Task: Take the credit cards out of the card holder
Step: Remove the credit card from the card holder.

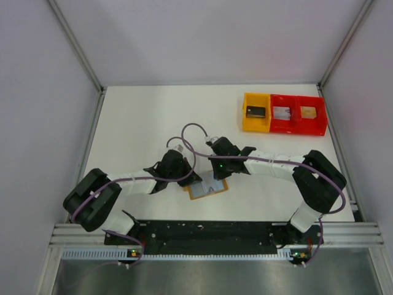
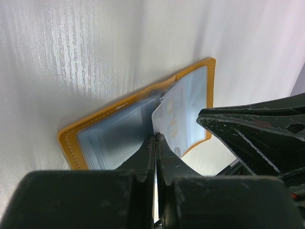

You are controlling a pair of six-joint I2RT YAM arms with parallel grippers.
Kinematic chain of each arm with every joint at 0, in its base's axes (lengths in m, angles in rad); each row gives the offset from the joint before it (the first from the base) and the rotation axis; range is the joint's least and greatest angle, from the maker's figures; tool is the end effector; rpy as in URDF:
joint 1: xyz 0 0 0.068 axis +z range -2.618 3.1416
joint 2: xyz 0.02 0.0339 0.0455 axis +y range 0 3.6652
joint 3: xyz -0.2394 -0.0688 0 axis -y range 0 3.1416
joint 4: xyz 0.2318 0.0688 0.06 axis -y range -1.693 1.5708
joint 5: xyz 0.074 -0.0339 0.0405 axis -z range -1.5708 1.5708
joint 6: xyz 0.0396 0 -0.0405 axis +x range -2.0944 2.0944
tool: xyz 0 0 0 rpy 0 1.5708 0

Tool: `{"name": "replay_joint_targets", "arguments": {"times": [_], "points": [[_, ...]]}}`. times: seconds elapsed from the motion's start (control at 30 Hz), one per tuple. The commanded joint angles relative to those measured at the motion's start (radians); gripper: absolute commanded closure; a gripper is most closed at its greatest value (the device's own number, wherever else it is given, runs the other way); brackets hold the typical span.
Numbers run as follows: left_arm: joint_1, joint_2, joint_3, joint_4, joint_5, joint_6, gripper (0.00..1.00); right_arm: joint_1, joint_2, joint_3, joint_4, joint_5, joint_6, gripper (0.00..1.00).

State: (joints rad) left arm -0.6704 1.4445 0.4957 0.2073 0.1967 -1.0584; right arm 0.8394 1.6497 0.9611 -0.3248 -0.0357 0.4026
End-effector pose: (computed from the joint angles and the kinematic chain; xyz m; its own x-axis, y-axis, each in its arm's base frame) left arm 0.1965 -0.1657 0.1214 -0.8890 -0.3860 -0.2465 -0.1072 0.6986 -0.7075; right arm 0.2100 0.2362 0.1548 -0.8179 -0.3251 -0.4748 -0.4738 0.8487 0.2351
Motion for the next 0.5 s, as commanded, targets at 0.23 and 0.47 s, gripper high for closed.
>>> {"name": "replay_joint_targets", "arguments": {"times": [0.23, 0.47], "points": [[-0.001, -0.029, 0.007, -0.009, -0.014, 0.026, 1.00, -0.008, 0.081, -0.015, 0.015, -0.007, 0.010, 1.00], [0.015, -0.096, -0.019, -0.031, -0.017, 0.041, 1.00, -0.036, 0.082, -0.070, -0.019, 0.016, 0.033, 1.00]]}}
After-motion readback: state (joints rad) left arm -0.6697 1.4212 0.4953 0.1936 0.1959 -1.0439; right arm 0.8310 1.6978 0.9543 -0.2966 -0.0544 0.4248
